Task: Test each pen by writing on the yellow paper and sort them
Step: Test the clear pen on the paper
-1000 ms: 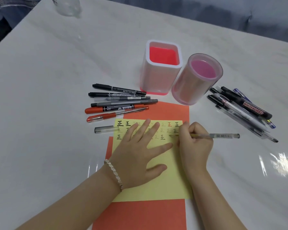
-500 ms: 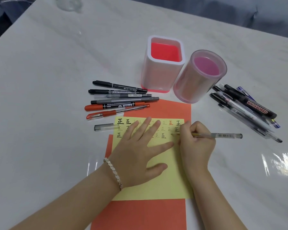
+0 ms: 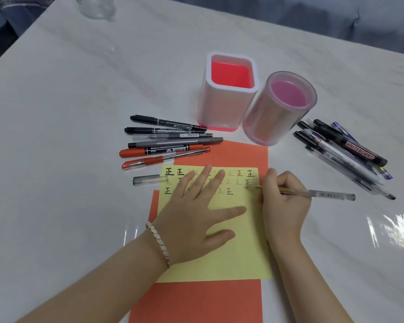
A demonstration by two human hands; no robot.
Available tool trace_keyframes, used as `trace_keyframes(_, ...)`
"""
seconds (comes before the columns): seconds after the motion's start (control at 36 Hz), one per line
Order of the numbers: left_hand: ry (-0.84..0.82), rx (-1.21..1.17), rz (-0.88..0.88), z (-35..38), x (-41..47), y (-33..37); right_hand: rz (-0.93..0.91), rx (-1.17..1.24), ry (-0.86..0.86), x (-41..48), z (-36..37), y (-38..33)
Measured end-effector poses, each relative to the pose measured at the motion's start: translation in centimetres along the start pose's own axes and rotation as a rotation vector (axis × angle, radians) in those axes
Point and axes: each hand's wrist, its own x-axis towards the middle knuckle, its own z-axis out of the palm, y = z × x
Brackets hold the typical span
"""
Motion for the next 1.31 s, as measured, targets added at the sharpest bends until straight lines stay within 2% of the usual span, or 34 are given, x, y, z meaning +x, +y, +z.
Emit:
trace_keyframes(0.17, 0.000, 0.042, 0.039, 0.0, 0.0, -0.1, -0.057, -0.158, -0.195, -0.7, -0.7, -0.1)
trace_keyframes(0.31, 0.000, 0.047, 0.030, 0.0, 0.0, -0.1, -0.005, -0.156, -0.121, -0.2, -1.2, -0.1)
trace_keyframes(0.39, 0.003, 0.053, 0.030, -0.1, 0.0, 0.0, -0.021, -0.194, -0.198, -0.2, -1.4, -0.3)
trace_keyframes(0.5, 0.008, 0.042, 0.032, 0.0, 0.1, 0.0, 0.016, -0.171, -0.149, 0.2, -2.0, -0.4)
trace_keyframes(0.61, 0.014, 0.031, 0.029, 0.0, 0.0, -0.1, 0.009, -0.186, -0.230, -0.2, -2.3, -0.3)
trace_keyframes(0.69, 0.017, 0.030, 0.037, 0.0, 0.0, -0.1, 0.024, -0.176, -0.154, -0.1, -2.7, -0.2)
trace_keyframes(0.81, 0.012, 0.050, 0.040, 0.1, 0.0, -0.2, 0.014, -0.191, -0.231, -0.3, -2.8, -0.1)
trace_keyframes(0.97, 0.000, 0.097, 0.037, 0.2, 0.0, -0.2, 0.058, -0.125, -0.086, -0.3, -3.5, 0.0)
trace_keyframes(1.11, -0.013, 0.028, 0.016, 0.0, 0.0, -0.1, 0.191, 0.090, -0.037, -1.6, -3.6, -1.1)
trace_keyframes(1.19, 0.078, -0.072, -0.052, -0.3, -0.2, 0.0, 0.281, 0.199, -0.031, -2.4, -3.5, -1.8)
trace_keyframes(1.31, 0.322, -0.048, -0.148, -1.6, -0.9, -0.8, 0.385, 0.315, -0.133, -3.0, -3.2, -2.5)
